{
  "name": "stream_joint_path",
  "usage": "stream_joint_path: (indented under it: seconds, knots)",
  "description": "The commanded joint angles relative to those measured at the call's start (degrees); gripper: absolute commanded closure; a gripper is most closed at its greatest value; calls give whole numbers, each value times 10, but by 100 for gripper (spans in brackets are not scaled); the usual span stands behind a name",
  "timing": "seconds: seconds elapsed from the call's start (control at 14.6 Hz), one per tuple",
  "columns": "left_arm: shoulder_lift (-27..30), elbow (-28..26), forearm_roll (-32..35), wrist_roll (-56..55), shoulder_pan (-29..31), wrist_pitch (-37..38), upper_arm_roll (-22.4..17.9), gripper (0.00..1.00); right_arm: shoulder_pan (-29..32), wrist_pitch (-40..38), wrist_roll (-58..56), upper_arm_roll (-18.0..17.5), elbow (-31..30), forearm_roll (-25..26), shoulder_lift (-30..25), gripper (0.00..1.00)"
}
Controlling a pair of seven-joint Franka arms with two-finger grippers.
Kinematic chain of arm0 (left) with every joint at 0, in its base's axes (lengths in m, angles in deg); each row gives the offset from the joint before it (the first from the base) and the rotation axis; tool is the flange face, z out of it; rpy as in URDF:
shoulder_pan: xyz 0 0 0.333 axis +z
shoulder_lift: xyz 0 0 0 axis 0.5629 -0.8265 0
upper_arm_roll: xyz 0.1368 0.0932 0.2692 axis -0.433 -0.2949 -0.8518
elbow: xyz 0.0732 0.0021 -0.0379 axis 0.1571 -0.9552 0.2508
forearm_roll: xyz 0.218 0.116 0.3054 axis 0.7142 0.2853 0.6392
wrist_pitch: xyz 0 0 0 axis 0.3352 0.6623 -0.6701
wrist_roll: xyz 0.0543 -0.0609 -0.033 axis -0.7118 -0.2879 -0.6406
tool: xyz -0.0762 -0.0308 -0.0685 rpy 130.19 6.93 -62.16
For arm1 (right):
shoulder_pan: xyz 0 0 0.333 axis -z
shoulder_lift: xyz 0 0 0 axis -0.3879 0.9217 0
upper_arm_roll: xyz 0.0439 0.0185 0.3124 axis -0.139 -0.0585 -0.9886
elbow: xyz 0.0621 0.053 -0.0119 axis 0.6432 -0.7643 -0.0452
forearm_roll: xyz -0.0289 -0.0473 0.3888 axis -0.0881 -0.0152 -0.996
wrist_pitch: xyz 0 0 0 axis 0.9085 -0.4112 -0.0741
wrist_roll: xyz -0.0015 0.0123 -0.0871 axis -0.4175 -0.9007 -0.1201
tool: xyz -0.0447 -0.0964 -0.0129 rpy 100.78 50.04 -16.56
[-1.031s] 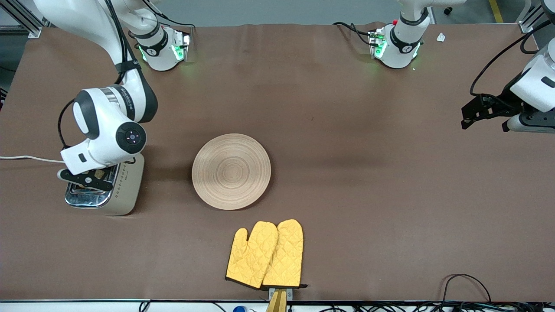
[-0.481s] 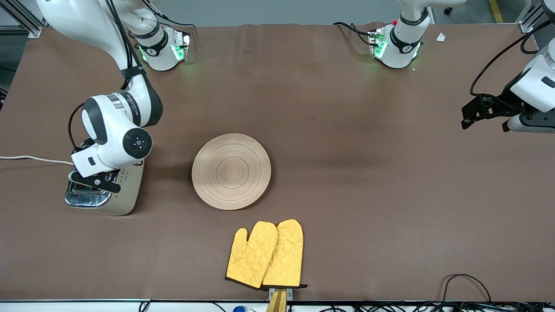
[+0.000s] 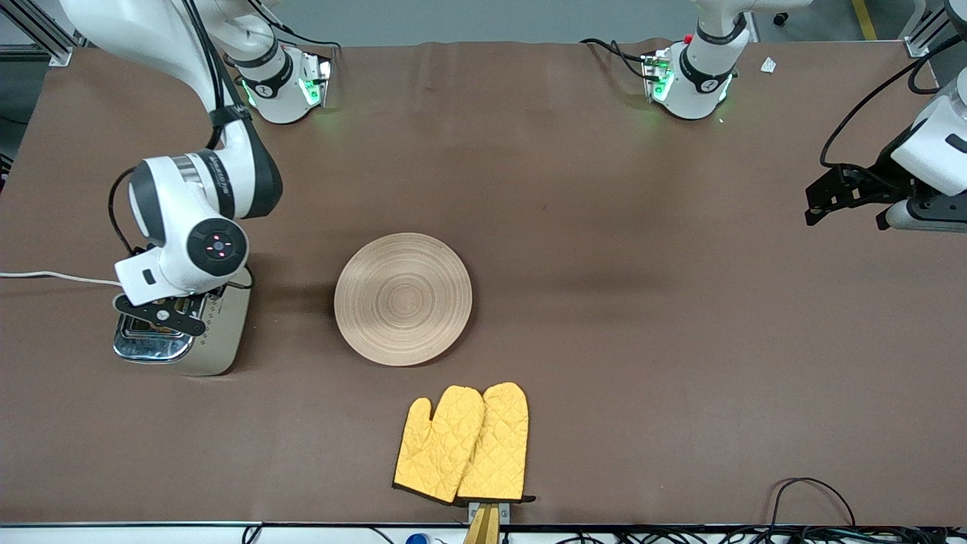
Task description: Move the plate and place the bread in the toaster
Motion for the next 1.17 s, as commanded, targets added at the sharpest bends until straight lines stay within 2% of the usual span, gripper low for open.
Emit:
stream_joint_path:
  seconds: [0.0, 0.14, 0.41, 0.55, 0.82, 1.1]
  knots:
    - [-4, 9, 7, -11, -3, 5, -3, 0, 1, -50, -36, -4, 47, -79, -33, 0]
    - [-3, 9, 7, -11, -3, 5, -2, 0, 5, -54, -44, -1, 53, -157, -63, 0]
    - [-4, 10, 7, -11, -3, 5, -3, 0, 8, -68, -89, 1, 52, -211, -123, 0]
    - [-3, 8, 7, -10, -3, 5, -3, 0, 38, -79, -106, 3, 47, -263, -153, 0]
    - [-4, 10, 7, -11, -3, 5, -3, 0, 84, -108, -210, 3, 46, -277, -194, 0]
    - [-6, 15, 8, -10, -5, 5, -2, 0, 88, -112, -289, 3, 46, -279, -212, 0]
